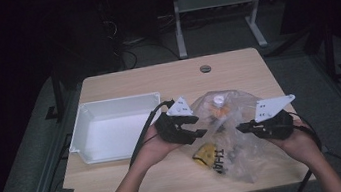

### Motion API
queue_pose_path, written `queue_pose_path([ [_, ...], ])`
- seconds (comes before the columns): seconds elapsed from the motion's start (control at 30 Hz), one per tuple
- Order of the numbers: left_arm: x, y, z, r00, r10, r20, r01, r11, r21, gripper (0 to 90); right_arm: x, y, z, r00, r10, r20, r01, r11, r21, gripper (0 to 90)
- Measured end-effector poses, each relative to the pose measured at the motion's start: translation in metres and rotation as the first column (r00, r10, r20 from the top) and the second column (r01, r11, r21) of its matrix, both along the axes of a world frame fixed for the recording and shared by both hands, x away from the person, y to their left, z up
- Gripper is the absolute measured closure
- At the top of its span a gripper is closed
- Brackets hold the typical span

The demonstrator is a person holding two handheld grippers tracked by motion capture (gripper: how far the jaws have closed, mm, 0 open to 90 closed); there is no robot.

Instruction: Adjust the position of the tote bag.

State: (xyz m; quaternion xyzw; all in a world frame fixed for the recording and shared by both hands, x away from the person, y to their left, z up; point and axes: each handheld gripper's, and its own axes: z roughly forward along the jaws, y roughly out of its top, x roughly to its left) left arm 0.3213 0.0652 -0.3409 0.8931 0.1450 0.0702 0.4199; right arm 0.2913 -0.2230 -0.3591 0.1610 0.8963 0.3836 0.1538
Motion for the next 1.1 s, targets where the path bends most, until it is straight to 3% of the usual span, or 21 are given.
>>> queue_pose_path([
  [0.23,-0.001,-0.012,-0.006,0.9996,-0.025,-0.009,0.025,0.9997,-0.004,46.8,0.001,0.016,0.010,0.9989,0.042,0.020,-0.042,0.999,-0.015,89.7],
  [0.37,-0.001,-0.019,-0.010,0.9990,-0.044,0.003,0.044,0.9987,0.027,45.5,0.003,0.020,0.012,0.9983,0.054,0.019,-0.054,0.998,-0.019,89.6],
  [0.9,-0.002,-0.039,-0.026,0.9968,-0.069,-0.040,0.069,0.9976,-0.009,44.8,0.009,0.037,0.012,0.9966,0.079,0.022,-0.078,0.996,-0.035,89.6],
  [1.0,-0.003,-0.042,-0.028,0.9969,-0.069,-0.039,0.069,0.9976,0.003,45.0,0.010,0.039,0.012,0.9968,0.077,0.021,-0.077,0.997,-0.025,89.6],
  [1.1,-0.003,-0.044,-0.029,0.9966,-0.069,-0.045,0.069,0.9976,-0.014,46.9,0.010,0.042,0.013,0.9972,0.072,0.021,-0.072,0.997,-0.009,89.6],
])
